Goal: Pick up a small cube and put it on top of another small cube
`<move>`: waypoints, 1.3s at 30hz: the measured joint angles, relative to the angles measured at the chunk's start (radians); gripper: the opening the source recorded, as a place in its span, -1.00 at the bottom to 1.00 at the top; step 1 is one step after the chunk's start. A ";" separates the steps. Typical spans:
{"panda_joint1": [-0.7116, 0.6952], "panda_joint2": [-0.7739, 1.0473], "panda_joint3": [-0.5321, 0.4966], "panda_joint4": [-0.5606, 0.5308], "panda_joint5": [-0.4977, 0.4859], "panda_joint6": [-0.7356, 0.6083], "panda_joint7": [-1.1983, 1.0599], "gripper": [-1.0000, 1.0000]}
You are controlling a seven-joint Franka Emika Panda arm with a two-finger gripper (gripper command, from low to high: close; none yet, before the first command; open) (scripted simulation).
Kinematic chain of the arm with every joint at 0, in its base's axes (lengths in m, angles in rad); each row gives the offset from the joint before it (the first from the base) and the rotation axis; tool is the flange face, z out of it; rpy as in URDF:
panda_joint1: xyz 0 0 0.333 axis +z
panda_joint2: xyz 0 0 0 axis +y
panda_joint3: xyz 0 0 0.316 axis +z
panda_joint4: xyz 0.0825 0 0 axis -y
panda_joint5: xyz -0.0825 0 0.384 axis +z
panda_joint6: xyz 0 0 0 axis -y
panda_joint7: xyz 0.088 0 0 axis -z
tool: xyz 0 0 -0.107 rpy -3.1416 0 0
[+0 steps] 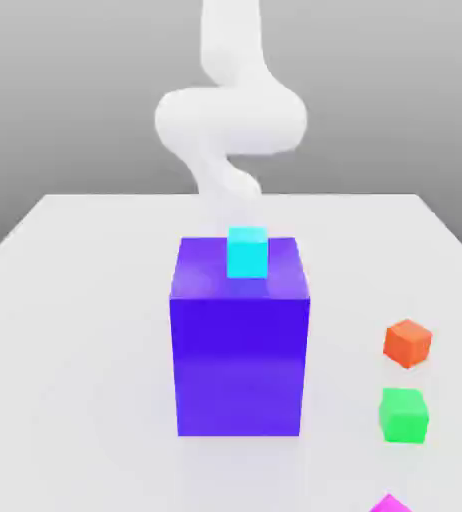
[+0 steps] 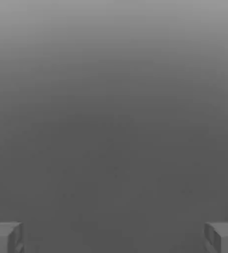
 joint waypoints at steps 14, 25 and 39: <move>0.096 0.514 0.031 0.053 0.007 0.126 -0.177 0.00; 0.160 0.913 0.069 0.094 -0.027 0.224 -0.286 0.00; 0.206 1.273 0.070 0.148 -0.090 0.381 -0.317 -1.00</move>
